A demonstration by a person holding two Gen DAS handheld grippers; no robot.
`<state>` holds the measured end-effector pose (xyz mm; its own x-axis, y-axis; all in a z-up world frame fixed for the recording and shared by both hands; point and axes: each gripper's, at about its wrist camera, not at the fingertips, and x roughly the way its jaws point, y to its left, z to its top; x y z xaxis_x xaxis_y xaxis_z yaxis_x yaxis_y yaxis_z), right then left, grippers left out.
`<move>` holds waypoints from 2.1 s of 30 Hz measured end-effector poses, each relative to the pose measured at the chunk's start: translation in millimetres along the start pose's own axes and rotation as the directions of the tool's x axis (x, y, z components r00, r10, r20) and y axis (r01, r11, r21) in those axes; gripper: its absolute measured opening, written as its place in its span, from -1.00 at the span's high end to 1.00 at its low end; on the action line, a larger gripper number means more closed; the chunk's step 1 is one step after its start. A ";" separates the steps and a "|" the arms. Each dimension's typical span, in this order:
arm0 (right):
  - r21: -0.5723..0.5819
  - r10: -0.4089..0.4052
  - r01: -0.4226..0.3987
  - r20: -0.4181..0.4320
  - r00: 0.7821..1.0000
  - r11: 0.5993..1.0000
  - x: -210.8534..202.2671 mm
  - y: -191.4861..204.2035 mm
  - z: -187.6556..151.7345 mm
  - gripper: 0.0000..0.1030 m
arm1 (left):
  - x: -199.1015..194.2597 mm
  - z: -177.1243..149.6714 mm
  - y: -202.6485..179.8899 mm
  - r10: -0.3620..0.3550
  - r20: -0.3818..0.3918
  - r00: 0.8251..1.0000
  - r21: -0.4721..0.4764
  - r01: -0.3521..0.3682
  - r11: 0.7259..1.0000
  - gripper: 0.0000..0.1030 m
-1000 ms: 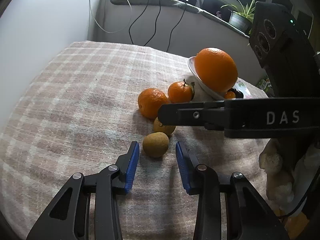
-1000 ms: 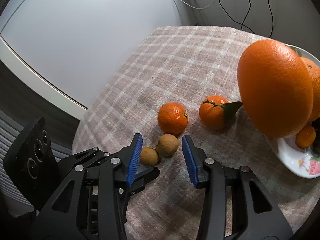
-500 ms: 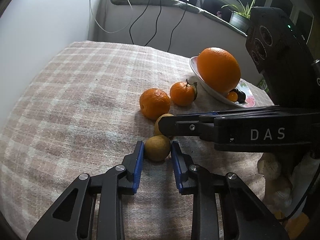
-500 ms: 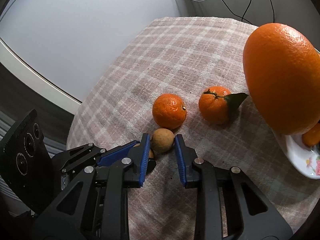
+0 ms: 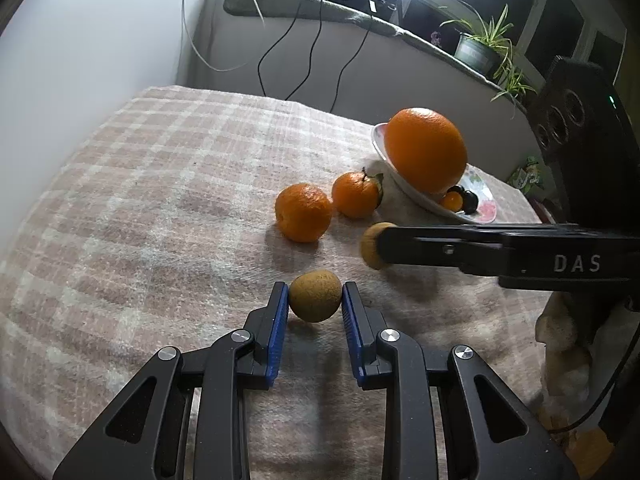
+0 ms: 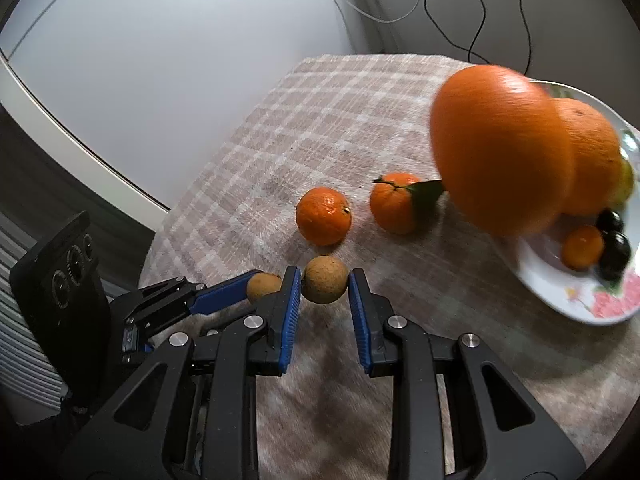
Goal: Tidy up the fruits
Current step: 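Carry both small brown fruits over the plate with both tools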
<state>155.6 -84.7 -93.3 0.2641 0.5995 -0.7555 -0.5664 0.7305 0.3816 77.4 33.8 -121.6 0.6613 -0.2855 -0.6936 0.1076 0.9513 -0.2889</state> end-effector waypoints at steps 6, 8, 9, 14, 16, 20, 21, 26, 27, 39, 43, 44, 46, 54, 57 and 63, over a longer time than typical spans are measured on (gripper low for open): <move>0.009 -0.017 0.017 0.054 0.998 1.000 -32.4 -12.1 -9.2 0.50 | -7.8 4.9 -11.2 -0.017 0.019 1.000 0.017 0.017 1.000 0.51; 0.020 -0.023 0.022 0.072 0.997 1.000 -43.9 -19.0 -11.2 0.50 | -8.9 7.3 -17.3 -0.026 0.024 0.999 0.026 0.026 0.999 0.51; 0.025 -0.027 0.026 0.081 0.996 0.999 -49.6 -22.6 -11.9 0.50 | -9.0 8.4 -20.0 -0.030 0.025 0.999 0.031 0.030 0.999 0.51; 0.055 -0.068 0.062 0.121 0.990 0.997 -77.2 -45.9 -17.0 0.50 | -4.7 14.5 -37.4 -0.053 0.027 0.998 0.057 0.052 0.997 0.51; 0.070 -0.080 0.072 0.133 0.988 0.995 -86.0 -54.5 -18.6 0.50 | -2.2 16.9 -43.6 -0.062 0.025 0.998 0.067 0.060 0.996 0.51; 0.096 -0.109 0.095 0.157 0.982 0.991 -103.8 -73.5 -20.4 0.50 | 2.9 21.6 -58.8 -0.089 0.027 0.996 0.080 0.086 0.993 0.51; 0.101 -0.115 0.099 0.161 0.980 0.990 -107.7 -77.9 -20.6 0.50 | 2.4 21.5 -63.1 -0.094 0.027 0.995 0.082 0.091 0.992 0.51; 0.123 -0.137 0.115 0.191 0.972 0.986 -124.6 -97.9 -19.2 0.50 | 9.7 29.1 -86.1 -0.114 0.022 0.993 0.116 0.110 0.987 0.51; 0.126 -0.142 0.119 0.198 0.970 0.985 -127.6 -101.6 -18.1 0.50 | 11.1 30.6 -90.5 -0.116 0.022 0.993 0.121 0.112 0.986 0.51; 0.135 -0.182 0.155 0.219 0.958 0.979 -133.0 -129.6 -3.7 0.50 | 38.2 50.1 -133.4 -0.134 0.011 0.991 0.192 0.129 0.973 0.51; 0.139 -0.188 0.160 0.217 0.958 0.977 -129.8 -137.8 0.2 0.50 | 48.3 56.2 -144.3 -0.130 0.009 0.991 0.210 0.125 0.970 0.51; 0.141 -0.191 0.162 0.216 0.958 0.977 -129.1 -140.5 1.2 0.50 | 50.6 57.5 -146.7 -0.130 0.008 0.992 0.212 0.125 0.969 0.51; 0.146 -0.193 0.164 0.215 0.957 0.976 -127.9 -145.5 2.8 0.50 | 55.4 59.4 -150.4 -0.128 0.006 0.992 0.217 0.124 0.968 0.51; 0.148 -0.207 0.178 0.217 0.954 0.973 -125.1 -157.1 9.6 0.50 | 69.3 64.4 -162.4 -0.121 0.000 0.993 0.239 0.118 0.964 0.51; 0.146 -0.211 0.182 0.215 0.954 0.972 -122.4 -159.0 12.7 0.50 | 72.2 65.2 -165.1 -0.118 0.001 0.993 0.241 0.114 0.964 0.51; 0.142 -0.209 0.183 0.205 0.956 0.973 -116.4 -161.3 16.6 0.50 | 74.9 66.2 -166.2 -0.116 0.003 0.993 0.240 0.112 0.964 0.51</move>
<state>229.2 -266.8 -58.1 0.5315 0.4873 -0.6928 -0.3921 0.8666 0.3087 158.1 -138.0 -81.8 0.6464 -0.3935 -0.6538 0.3558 0.9134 -0.1980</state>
